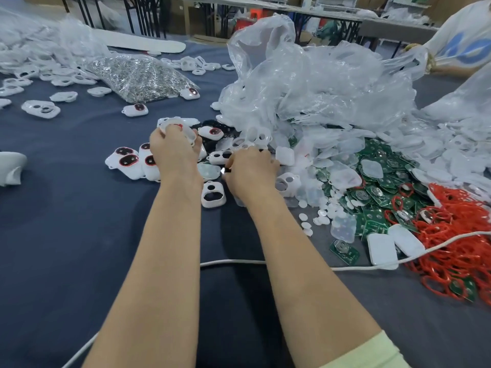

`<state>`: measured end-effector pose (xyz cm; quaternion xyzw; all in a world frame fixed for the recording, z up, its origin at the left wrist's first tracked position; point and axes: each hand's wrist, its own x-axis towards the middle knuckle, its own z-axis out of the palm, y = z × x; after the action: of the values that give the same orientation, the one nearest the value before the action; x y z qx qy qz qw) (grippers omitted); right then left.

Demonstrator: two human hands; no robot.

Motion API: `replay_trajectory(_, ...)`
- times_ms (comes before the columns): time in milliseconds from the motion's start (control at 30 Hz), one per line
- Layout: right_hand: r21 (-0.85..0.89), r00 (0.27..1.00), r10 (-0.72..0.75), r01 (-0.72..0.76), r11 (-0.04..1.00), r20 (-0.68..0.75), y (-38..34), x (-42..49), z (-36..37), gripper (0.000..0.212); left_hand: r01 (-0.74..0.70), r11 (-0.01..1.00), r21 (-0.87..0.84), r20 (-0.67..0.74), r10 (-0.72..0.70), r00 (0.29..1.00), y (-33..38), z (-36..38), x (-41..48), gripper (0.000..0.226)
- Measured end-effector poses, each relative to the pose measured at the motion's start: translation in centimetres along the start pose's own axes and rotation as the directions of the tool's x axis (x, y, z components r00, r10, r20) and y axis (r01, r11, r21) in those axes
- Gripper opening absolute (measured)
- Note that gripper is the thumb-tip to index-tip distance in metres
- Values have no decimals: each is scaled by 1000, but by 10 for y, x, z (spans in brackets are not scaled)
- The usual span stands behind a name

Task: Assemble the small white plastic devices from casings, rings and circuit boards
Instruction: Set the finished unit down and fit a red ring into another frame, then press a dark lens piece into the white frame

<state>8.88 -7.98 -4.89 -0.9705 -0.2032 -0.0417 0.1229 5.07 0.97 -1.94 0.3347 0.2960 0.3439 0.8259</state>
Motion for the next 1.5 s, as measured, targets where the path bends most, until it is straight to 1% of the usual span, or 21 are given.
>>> replay_trajectory(100,103,996,34,-25,994,-87,6,1,-3,30,7,1000,10,46,-8,999,-5,7,-8,17)
replay_trajectory(167,213,981,55,-14,977,-184,16,2,-10,21,-2,1000,21,95,0,995,-11,12,-14,24)
replay_trajectory(200,284,977,73,-14,959,-198,22,1,-15,17,-10,1000,27,121,6,993,-15,15,-17,26)
replay_trajectory(233,377,977,101,-24,926,-186,30,1,-20,15,-15,999,31,148,10,989,-20,20,-20,26)
replay_trajectory(300,577,977,170,-65,814,-131,47,-3,-30,16,-9,999,38,206,1,978,-32,31,-29,20)
replay_trajectory(367,677,964,235,-89,730,-127,67,-8,-39,14,2,998,69,262,-20,965,-45,45,-40,13)
replay_trajectory(467,749,935,299,-59,660,-190,96,-15,-50,7,20,990,140,328,-66,942,-63,59,-55,26)
replay_trajectory(567,818,916,328,1,575,-231,118,-21,-57,11,29,970,243,400,-127,907,-79,63,-66,28)
replay_trajectory(633,856,915,341,7,517,-214,128,-24,-57,7,31,958,285,417,-153,896,-85,61,-68,27)
replay_trajectory(700,891,906,369,21,454,-209,136,-27,-54,3,9,953,304,421,-143,896,-89,61,-67,26)
replay_trajectory(800,928,892,407,34,372,-196,141,-29,-50,6,2,950,313,419,-140,897,-92,59,-68,24)
replay_trajectory(867,943,904,403,4,334,-146,142,-29,-49,7,-4,945,328,419,-141,897,-93,58,-68,22)
replay_trajectory(1000,973,907,418,-54,226,-47,141,-28,-46,6,-68,933,353,417,-92,904,-94,58,-68,22)
replay_trajectory(1067,987,906,420,-22,162,-49,140,-28,-46,6,-146,933,330,423,-7,906,-93,58,-68,18)
replay_trajectory(1133,992,921,384,20,123,-67,140,-27,-47,12,-246,925,289,430,105,897,-90,58,-69,18)
replay_trajectory(1200,987,940,328,47,151,-95,139,-27,-48,19,-280,936,215,451,159,878,-87,60,-69,19)
replay_trajectory(1267,963,943,290,89,256,-164,137,-27,-48,20,-260,949,178,490,144,860,-87,60,-70,18)
replay_trajectory(1333,918,923,288,136,373,-254,134,-28,-49,23,-231,948,220,508,90,856,-90,60,-71,18)
replay_trajectory(1367,898,911,291,155,411,-291,132,-29,-49,26,-220,942,253,505,65,861,-93,60,-71,18)
replay_trajectory(1433,876,894,298,180,447,-335,131,-31,-48,33,-201,934,294,500,29,866,-97,58,-71,18)
replay_trajectory(1500,868,886,304,186,460,-351,131,-32,-48,34,-184,934,307,510,2,860,-98,58,-71,18)
